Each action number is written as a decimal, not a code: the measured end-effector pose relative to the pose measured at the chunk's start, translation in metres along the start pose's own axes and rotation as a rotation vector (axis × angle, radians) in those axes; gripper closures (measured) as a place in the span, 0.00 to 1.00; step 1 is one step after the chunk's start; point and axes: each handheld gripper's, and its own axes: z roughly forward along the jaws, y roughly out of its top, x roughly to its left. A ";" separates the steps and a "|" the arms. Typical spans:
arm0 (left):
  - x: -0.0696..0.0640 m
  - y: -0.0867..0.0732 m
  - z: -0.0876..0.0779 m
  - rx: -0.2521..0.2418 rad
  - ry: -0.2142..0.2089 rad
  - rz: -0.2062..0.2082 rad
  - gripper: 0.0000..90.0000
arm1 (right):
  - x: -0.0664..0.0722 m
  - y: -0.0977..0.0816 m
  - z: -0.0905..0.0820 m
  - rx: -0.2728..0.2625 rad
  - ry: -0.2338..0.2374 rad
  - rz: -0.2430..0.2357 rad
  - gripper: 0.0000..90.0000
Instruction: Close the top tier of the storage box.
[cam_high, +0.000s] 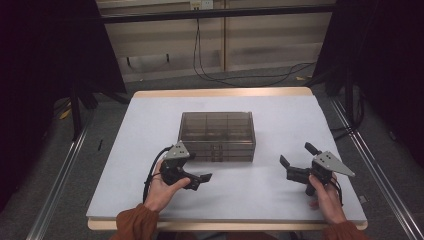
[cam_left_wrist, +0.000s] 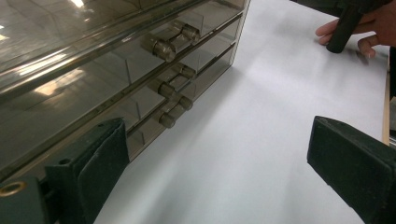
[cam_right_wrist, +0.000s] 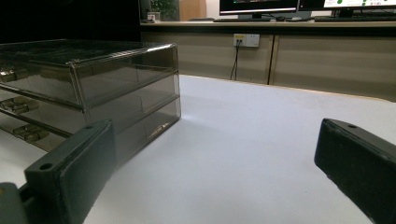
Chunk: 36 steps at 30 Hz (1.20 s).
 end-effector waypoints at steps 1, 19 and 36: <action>0.000 -0.001 -0.002 0.001 -0.004 0.002 0.05 | 0.000 0.000 0.000 0.000 0.000 0.000 0.00; 0.012 -0.016 -0.040 0.020 0.065 -0.010 0.04 | 0.001 0.000 0.000 0.001 -0.005 -0.001 0.00; 0.026 -0.041 -0.072 -0.027 0.170 -0.065 0.04 | 0.001 0.000 0.000 0.001 -0.003 -0.001 0.00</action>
